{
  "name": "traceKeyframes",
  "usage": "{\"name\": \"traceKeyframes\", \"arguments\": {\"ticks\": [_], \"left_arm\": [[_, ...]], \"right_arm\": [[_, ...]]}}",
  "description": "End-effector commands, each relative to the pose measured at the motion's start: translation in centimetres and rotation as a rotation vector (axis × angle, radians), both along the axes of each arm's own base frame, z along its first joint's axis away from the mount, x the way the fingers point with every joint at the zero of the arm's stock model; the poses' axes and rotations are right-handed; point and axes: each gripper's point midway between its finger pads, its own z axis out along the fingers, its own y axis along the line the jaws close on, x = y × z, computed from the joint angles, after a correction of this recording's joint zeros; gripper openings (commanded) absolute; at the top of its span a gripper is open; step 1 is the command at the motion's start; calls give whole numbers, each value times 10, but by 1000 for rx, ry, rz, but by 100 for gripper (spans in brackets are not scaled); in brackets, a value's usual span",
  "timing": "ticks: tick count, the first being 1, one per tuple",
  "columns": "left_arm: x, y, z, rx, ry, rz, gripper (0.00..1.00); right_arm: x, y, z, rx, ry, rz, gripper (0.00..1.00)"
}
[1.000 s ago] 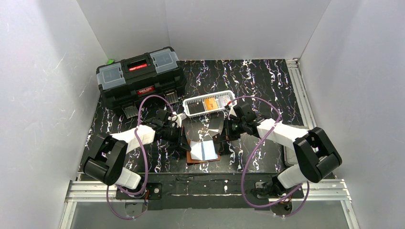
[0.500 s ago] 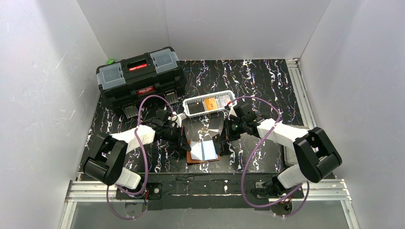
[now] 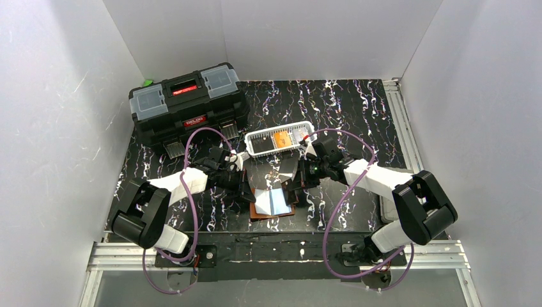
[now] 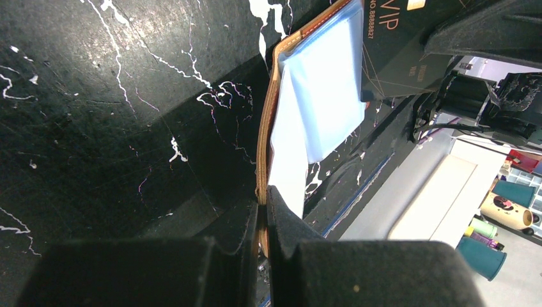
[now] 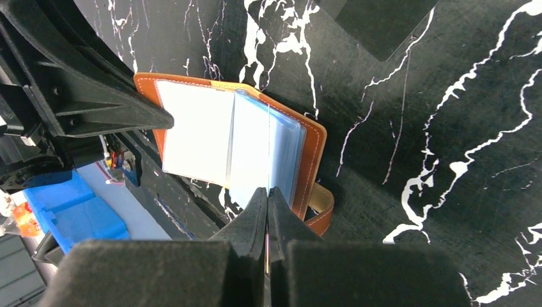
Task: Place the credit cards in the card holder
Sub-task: Turn over the card slot in the card holder.
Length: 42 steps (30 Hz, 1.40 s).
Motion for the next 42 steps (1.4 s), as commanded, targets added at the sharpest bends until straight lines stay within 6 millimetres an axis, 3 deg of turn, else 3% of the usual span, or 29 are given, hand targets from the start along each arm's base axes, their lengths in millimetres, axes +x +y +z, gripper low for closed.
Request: {"name": "traceKeyframes", "arguments": {"ticks": [1, 14, 21, 42], "left_arm": [[-6, -2, 7, -24, -12, -15, 0], [-5, -2, 8, -26, -13, -14, 0], [-5, -3, 8, -26, -14, -14, 0], [-5, -3, 8, -29, -15, -17, 0]], "right_arm": [[3, -6, 2, -37, -47, 6, 1], [1, -9, -2, -57, -44, 11, 1], [-4, 3, 0, 10, -7, 15, 1], [-10, 15, -20, 28, 57, 13, 1]]}}
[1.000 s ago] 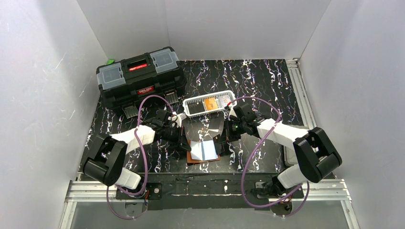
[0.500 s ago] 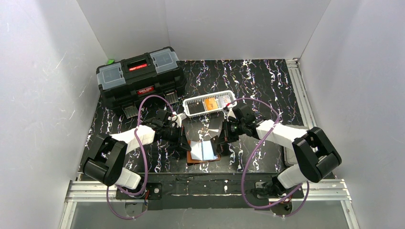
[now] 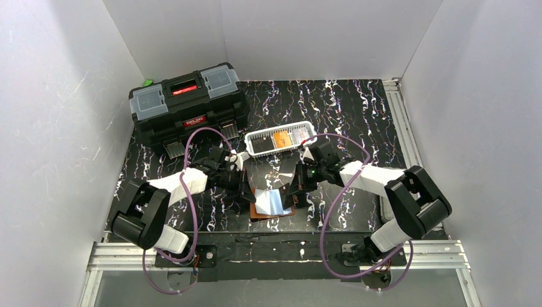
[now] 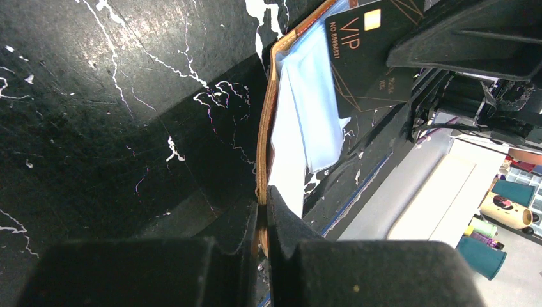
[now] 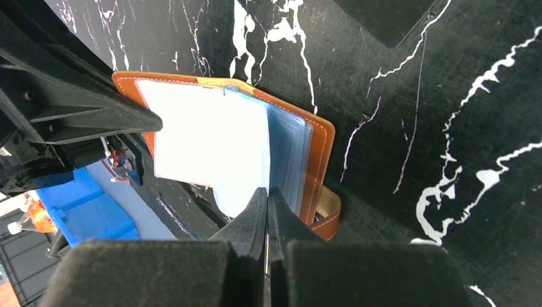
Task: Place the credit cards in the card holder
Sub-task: Turn over the card slot in the card holder.
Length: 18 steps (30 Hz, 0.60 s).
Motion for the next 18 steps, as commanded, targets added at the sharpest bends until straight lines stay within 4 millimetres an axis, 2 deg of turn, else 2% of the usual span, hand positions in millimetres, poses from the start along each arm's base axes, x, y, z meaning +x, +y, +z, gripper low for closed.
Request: {"name": "traceKeyframes", "arguments": {"ticks": [1, 4, 8, 14, 18], "left_arm": [[-5, -2, 6, -27, -14, -17, 0], [-4, -2, 7, -25, -15, -15, 15], [-5, -3, 6, -26, -10, -10, 28], [-3, -3, 5, -25, -1, 6, 36], [-3, -1, 1, -9, 12, 21, 37]], "right_arm": [[1, 10, -5, 29, 5, 17, 1], [0, 17, -5, 32, 11, 36, 1], [-1, 23, -4, 36, 10, 56, 1], [2, 31, 4, 54, -6, 72, 1], [3, 40, 13, 76, -18, 91, 1]]}}
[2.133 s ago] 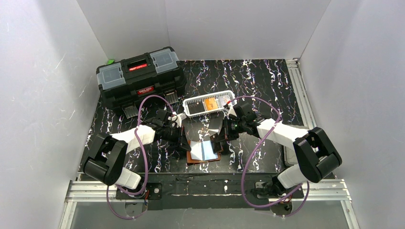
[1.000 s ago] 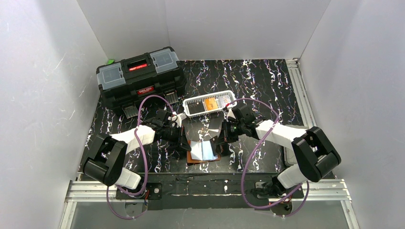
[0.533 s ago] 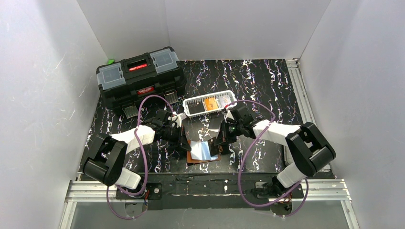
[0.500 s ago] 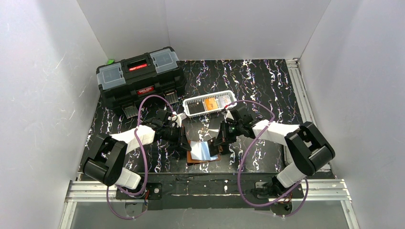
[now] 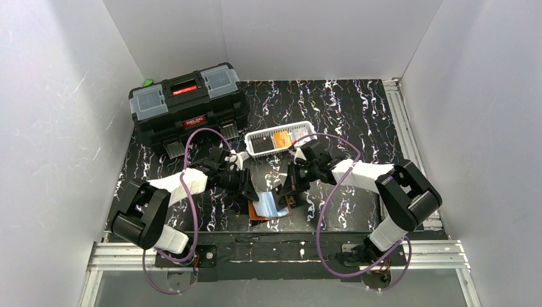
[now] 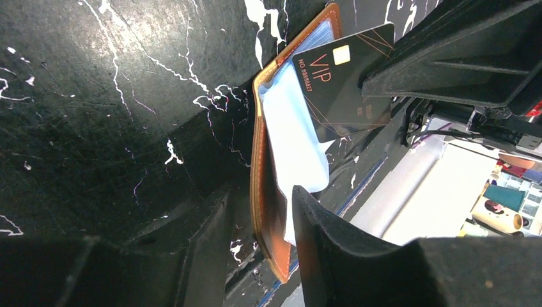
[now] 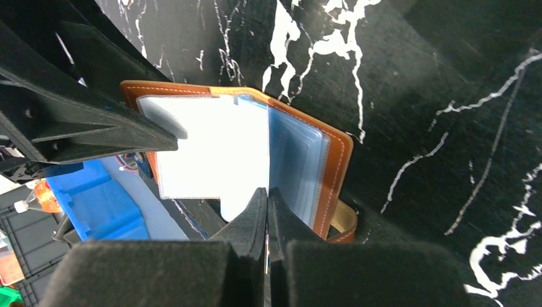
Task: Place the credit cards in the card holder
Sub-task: Turn over the card slot in the card holder.
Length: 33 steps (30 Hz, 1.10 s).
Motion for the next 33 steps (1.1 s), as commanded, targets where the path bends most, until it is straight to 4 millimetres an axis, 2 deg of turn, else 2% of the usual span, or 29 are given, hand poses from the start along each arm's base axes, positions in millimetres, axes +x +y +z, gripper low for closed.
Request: {"name": "traceKeyframes", "arguments": {"ticks": [1, 11, 13, 16, 19, 23, 27, 33], "left_arm": [[-5, 0, 0, -2, 8, 3, 37], [-7, 1, -2, -4, 9, 0, 39], [-6, 1, -3, -1, 10, 5, 44], [-6, 3, -8, 21, 25, 28, 61], [-9, 1, -12, 13, 31, 27, 63], [-14, -4, -18, 34, 30, -1, 61], [-16, -9, -24, 89, -2, -48, 53], [-19, 1, -37, 169, -35, -88, 45]], "right_arm": [[8, 17, 18, 47, -45, 32, 1], [5, 33, 16, 86, -21, 83, 1], [5, 35, 16, 89, -19, 87, 1], [5, 39, 15, 90, -18, 97, 1], [7, 40, 15, 91, -18, 99, 1], [10, 47, 22, 109, -29, 108, 1], [11, 53, 28, 127, -31, 120, 1], [10, 53, 24, 123, -19, 125, 1]]}}
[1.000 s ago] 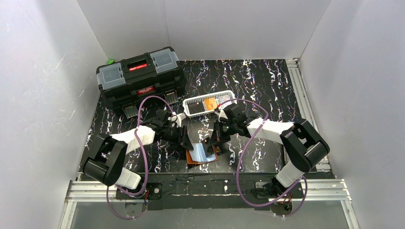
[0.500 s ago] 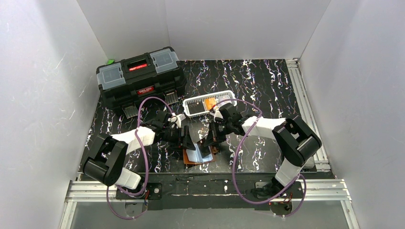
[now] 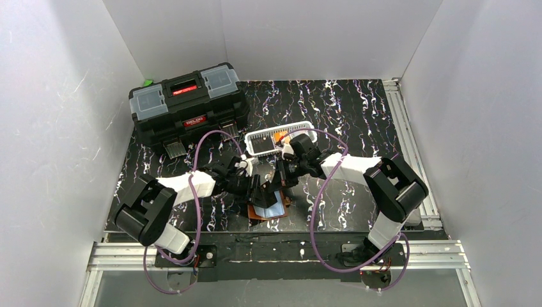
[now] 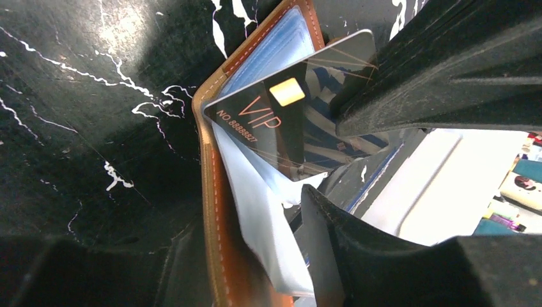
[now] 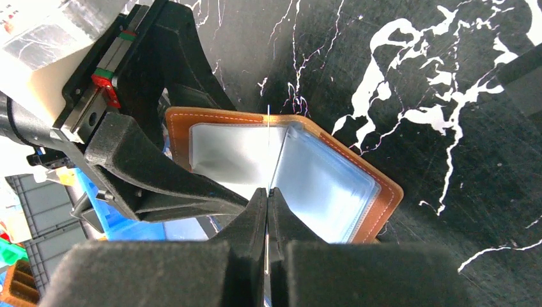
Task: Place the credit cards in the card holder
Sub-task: Turn over the card slot in the card holder.
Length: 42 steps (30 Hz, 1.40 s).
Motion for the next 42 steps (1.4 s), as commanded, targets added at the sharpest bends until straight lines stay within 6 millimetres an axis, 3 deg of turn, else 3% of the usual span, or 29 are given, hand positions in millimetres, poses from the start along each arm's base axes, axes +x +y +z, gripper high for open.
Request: {"name": "traceKeyframes", "arguments": {"ticks": [1, 6, 14, 19, 42], "left_arm": [[-3, 22, -25, 149, -31, -17, 44], [-2, 24, -28, 184, -57, -46, 36], [-8, 27, -27, 184, -52, -46, 16], [-8, 27, -25, 179, -52, -41, 15], [-11, 24, -22, 157, -37, -28, 14]], "right_arm": [[3, 10, 6, 36, -14, 26, 1], [3, 8, 6, 27, -16, 18, 1], [12, -34, 16, -34, -83, -72, 1], [4, -52, 11, -45, -68, -103, 1], [-15, -63, -12, -78, 6, -102, 1]]}}
